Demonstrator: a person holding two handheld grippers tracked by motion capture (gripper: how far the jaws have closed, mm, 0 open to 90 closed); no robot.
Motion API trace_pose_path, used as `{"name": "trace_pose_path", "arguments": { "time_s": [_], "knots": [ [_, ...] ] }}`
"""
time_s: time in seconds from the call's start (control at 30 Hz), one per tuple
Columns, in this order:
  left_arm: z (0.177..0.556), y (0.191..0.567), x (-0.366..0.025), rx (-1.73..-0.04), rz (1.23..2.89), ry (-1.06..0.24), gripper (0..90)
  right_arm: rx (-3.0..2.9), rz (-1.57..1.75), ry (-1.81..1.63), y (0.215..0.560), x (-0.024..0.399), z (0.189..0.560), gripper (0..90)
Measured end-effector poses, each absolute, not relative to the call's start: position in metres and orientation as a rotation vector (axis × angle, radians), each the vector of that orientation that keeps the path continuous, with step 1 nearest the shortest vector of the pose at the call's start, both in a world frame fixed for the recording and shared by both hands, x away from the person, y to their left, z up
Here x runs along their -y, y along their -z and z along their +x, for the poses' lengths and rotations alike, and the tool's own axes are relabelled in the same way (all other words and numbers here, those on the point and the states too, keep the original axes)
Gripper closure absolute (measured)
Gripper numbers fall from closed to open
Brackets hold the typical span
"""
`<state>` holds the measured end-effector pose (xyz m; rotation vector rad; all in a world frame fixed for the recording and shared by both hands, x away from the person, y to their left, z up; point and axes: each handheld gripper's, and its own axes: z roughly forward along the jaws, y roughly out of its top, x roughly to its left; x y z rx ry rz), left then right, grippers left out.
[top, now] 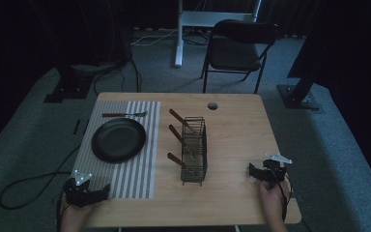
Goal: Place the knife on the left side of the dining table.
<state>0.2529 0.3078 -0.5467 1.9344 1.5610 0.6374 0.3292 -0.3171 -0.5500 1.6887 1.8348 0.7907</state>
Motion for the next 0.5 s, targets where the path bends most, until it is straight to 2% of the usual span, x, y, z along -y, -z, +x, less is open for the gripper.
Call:
{"name": "trace_pose_path", "arguments": {
  "time_s": [0.5],
  "knots": [
    [0.2529,0.5467,-0.3078,-1.562,1.934,-0.636,0.5,-1.833,1.691,-0.79,0.55,0.317,0.3286,11.5]
  ]
}}
